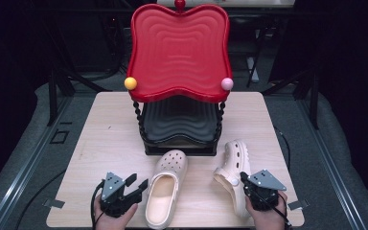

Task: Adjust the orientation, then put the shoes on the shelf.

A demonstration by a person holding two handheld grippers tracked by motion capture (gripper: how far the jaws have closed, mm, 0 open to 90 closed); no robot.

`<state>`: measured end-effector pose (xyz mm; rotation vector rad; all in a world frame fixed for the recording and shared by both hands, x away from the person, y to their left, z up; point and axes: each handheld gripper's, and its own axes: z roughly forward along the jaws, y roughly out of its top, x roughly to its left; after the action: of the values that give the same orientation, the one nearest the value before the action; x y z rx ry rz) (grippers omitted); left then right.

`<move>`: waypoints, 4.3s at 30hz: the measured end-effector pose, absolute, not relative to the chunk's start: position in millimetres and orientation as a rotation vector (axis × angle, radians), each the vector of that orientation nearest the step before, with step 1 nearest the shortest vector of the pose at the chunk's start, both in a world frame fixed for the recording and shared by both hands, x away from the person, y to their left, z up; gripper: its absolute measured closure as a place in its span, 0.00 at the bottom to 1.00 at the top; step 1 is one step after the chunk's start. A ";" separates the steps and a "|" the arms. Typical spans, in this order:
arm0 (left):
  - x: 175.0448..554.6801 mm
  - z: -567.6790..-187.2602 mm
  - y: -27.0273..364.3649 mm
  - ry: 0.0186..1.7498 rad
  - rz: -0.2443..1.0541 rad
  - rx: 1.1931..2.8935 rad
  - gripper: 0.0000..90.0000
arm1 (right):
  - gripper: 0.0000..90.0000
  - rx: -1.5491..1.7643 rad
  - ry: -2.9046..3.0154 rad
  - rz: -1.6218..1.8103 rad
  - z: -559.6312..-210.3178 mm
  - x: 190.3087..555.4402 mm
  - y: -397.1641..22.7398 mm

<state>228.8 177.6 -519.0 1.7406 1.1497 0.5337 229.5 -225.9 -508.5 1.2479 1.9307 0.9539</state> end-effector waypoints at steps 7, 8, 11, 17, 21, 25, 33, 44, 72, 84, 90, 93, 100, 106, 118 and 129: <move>229.3 -524.3 205.1 1.208 0.553 1.693 0.57 | 1.00 1.354 1.846 0.977 -504.3 226.7 -253.0; 228.8 -526.2 212.7 1.221 0.557 1.680 0.57 | 1.00 1.387 1.831 0.981 -504.2 225.8 -261.9; 230.6 -529.9 218.6 1.246 0.545 1.668 0.57 | 1.00 1.443 1.813 0.970 -506.1 224.9 -280.1; 234.2 -532.0 218.4 1.246 0.510 1.664 0.57 | 1.00 1.551 1.741 0.975 -519.8 228.7 -309.0; 233.8 -529.6 220.0 1.244 0.517 1.648 0.57 | 1.00 1.666 1.726 0.994 -533.8 235.7 -325.5; 233.3 -529.8 220.5 1.245 0.520 1.647 0.57 | 1.00 1.736 1.717 1.000 -543.8 240.9 -335.2; 235.0 -533.6 221.7 1.253 0.513 1.654 0.57 | 1.00 1.766 1.736 0.951 -551.7 244.1 -336.4; 235.6 -535.2 220.2 1.256 0.518 1.651 0.57 | 0.80 1.639 1.630 0.987 -510.0 215.9 -319.0; 228.8 -541.0 203.3 1.219 0.486 1.727 0.57 | 0.85 1.676 1.774 0.991 -530.3 217.7 -259.2; 225.0 -543.8 188.2 1.154 0.429 1.761 0.57 | 0.85 1.570 1.918 1.106 -537.2 231.7 -184.9; 224.7 -545.1 183.6 1.131 0.404 1.767 0.57 | 0.83 1.515 1.996 1.121 -535.6 229.4 -158.4; 223.5 -544.5 180.4 1.122 0.403 1.781 0.57 | 0.83 1.498 1.980 1.161 -541.7 228.7 -152.4; 222.1 -545.6 172.1 1.109 0.389 1.786 0.57 | 0.81 1.466 1.974 1.162 -544.0 229.8 -152.8; 221.4 -548.5 167.0 1.105 0.404 1.804 0.60 | 0.72 1.465 1.958 1.179 -545.4 221.0 -155.2; 222.5 -560.4 157.6 1.148 0.415 1.845 0.72 | 0.77 1.476 1.962 1.179 -552.1 216.3 -154.4; 221.7 -559.5 154.6 1.180 0.424 1.829 0.78 | 0.83 1.524 1.949 1.173 -550.4 217.3 -152.4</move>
<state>221.7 154.6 -559.5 1.8286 1.1800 0.4243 217.3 -152.4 -550.4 1.5244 1.9487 1.1728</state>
